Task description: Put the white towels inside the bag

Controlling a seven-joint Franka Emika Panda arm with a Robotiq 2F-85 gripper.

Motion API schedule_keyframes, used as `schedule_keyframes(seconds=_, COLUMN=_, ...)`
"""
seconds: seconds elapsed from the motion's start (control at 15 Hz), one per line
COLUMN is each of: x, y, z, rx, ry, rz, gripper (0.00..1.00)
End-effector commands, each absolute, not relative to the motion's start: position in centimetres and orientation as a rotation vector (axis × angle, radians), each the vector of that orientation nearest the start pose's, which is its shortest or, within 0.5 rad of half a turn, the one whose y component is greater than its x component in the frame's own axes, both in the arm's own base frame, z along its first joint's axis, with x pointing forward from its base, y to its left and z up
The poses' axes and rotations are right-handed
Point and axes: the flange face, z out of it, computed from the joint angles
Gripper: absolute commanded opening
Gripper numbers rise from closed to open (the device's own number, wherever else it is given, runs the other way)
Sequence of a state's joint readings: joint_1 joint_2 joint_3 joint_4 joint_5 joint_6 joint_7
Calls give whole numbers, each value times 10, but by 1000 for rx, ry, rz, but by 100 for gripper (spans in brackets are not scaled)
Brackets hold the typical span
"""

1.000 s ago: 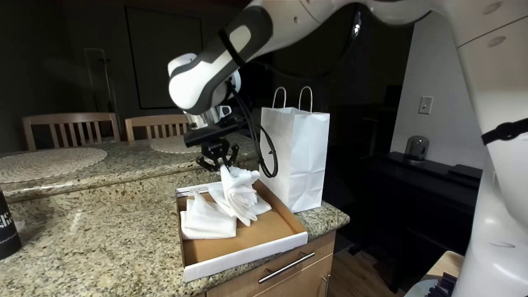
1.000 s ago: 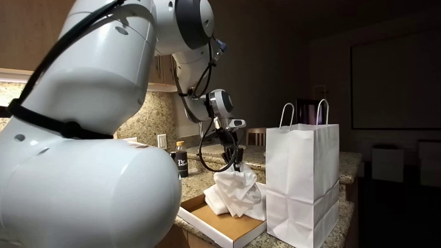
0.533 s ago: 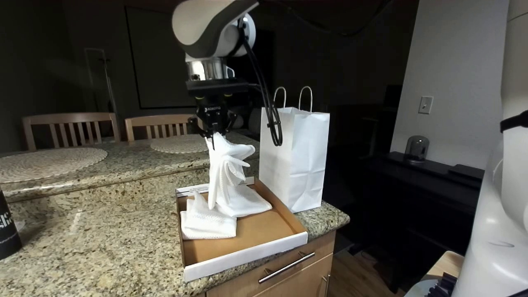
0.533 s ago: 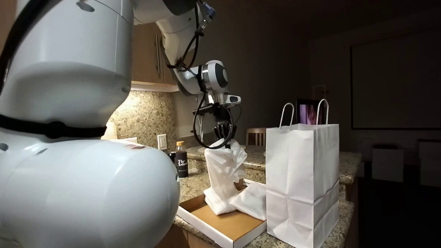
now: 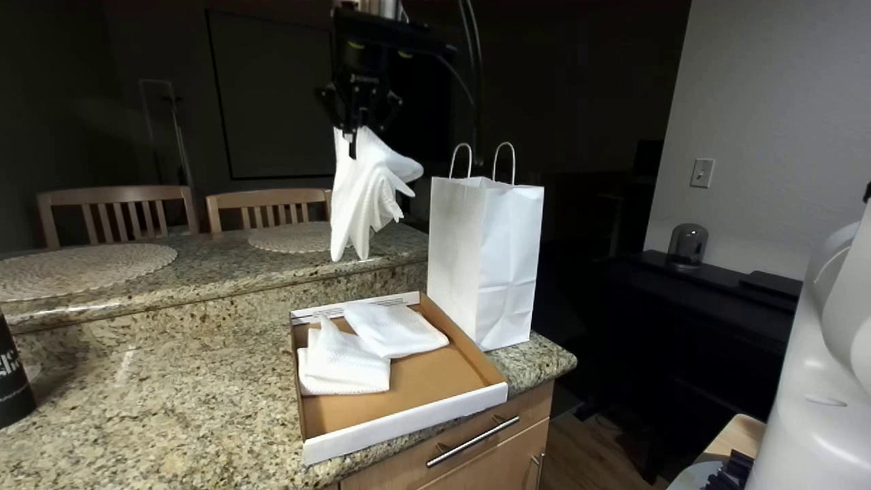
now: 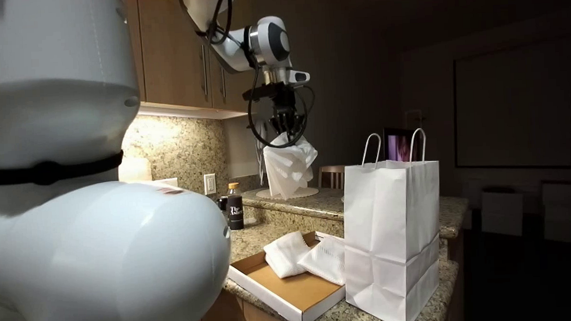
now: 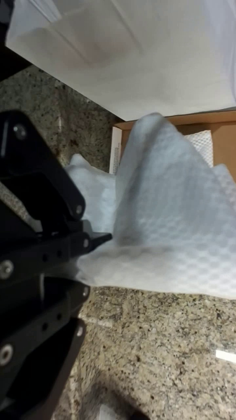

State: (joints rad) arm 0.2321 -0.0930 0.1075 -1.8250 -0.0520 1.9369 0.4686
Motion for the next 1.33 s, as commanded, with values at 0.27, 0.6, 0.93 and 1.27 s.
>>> schedule_keyframes(seconds=0.27, x=483, y=67, z=735, rx=-3020, ry=-7, rz=-506, gripper=7)
schedule_keyframes(seconds=0.6, x=484, y=-49, z=787, rx=-3006, ry=49, rz=-706, gripper=7)
schedule_keyframes(seconds=0.93, x=516, y=-127, z=773, rx=-3008, ry=84, rz=-663, gripper=7)
schedule_keyframes(seconds=1.27, x=568, y=-130, z=725, rx=-3101, ry=70, rz=-518, gripper=7)
